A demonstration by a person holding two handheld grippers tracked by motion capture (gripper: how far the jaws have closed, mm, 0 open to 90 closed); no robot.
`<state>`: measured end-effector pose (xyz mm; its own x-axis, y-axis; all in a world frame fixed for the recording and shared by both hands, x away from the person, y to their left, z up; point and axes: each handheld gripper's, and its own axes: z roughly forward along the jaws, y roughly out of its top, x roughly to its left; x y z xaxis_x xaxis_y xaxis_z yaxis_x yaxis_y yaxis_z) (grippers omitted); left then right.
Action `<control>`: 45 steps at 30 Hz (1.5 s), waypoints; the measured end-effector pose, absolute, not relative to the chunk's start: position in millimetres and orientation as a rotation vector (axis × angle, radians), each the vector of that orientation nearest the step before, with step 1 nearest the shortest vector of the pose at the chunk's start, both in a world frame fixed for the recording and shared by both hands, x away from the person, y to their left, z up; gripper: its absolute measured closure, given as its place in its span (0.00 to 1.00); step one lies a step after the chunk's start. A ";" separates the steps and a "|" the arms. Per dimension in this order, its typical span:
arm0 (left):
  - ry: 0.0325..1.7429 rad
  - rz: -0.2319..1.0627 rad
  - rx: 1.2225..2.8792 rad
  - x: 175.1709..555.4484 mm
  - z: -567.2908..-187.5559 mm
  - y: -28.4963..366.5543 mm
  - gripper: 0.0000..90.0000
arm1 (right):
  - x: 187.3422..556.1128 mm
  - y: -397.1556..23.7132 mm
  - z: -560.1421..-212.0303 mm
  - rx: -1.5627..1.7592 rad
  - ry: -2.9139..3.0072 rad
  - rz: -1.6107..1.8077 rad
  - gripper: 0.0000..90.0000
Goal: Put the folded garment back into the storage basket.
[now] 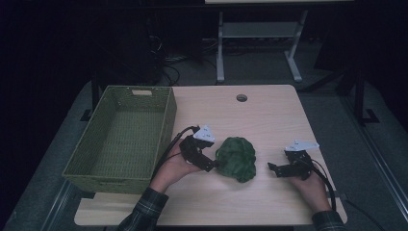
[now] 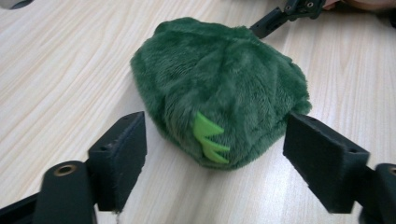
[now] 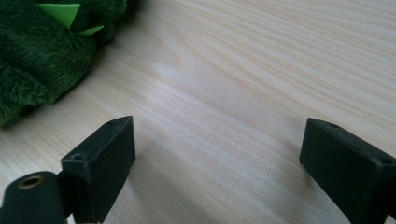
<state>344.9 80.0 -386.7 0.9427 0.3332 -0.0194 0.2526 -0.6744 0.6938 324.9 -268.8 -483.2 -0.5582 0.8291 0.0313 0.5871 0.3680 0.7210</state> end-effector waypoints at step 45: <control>0.152 0.107 2.698 371.3 -448.7 21.4 0.20 | 324.8 -269.9 -482.9 1.247 2.288 0.999 0.14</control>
<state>371.3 21.4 -448.7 0.9910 0.1235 0.0516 0.0899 -0.8999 0.4267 324.8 -269.9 -482.9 -0.5520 0.8334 0.0289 0.5875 0.3641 0.7226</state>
